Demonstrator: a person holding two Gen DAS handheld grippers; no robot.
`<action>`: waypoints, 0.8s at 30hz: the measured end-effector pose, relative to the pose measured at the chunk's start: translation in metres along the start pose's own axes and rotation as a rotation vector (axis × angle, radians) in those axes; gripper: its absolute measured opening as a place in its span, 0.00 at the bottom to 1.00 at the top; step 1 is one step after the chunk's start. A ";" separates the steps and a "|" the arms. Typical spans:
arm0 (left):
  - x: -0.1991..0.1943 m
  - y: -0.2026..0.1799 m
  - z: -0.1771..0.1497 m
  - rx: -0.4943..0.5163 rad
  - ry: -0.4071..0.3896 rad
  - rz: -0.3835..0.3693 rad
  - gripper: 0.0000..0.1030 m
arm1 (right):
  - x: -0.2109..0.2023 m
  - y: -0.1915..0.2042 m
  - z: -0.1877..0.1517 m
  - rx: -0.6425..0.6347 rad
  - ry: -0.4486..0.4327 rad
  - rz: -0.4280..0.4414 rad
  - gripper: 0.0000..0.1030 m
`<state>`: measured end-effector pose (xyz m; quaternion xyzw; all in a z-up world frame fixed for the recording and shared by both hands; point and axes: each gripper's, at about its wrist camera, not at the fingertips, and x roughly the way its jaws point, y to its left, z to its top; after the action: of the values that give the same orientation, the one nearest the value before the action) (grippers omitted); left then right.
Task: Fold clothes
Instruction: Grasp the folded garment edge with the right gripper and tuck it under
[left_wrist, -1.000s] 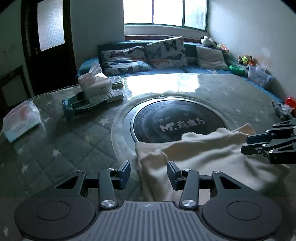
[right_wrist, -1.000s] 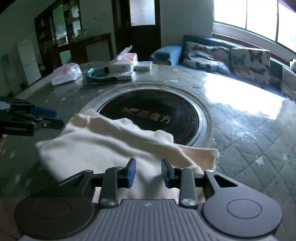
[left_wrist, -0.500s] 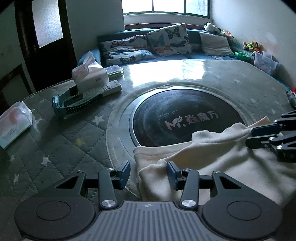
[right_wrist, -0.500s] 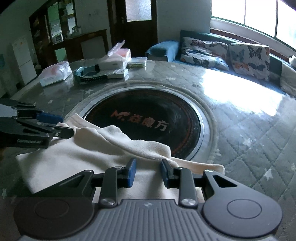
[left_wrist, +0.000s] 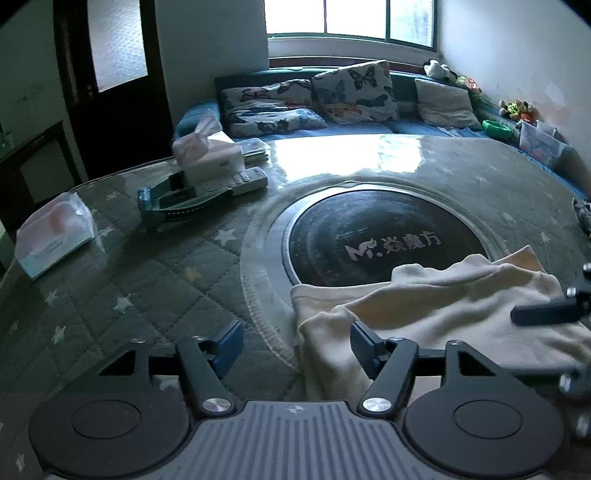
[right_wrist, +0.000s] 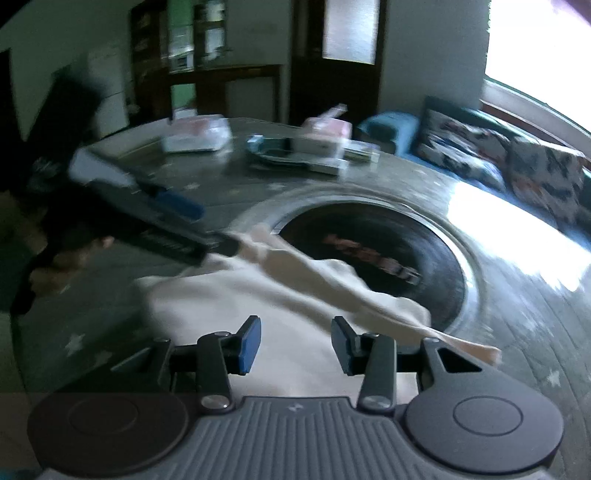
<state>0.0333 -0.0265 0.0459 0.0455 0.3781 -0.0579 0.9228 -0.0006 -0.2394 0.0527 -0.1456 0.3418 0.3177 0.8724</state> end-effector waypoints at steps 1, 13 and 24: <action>-0.001 0.001 -0.001 -0.002 0.000 0.003 0.69 | -0.001 0.008 0.000 -0.021 -0.003 0.009 0.43; -0.016 0.014 -0.015 -0.061 0.003 0.036 0.84 | 0.005 0.072 -0.005 -0.213 -0.021 0.053 0.50; -0.025 0.027 -0.021 -0.148 0.012 0.030 0.90 | 0.017 0.095 -0.005 -0.270 -0.029 0.032 0.50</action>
<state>0.0048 0.0045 0.0497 -0.0167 0.3860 -0.0158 0.9222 -0.0556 -0.1628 0.0340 -0.2514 0.2857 0.3767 0.8446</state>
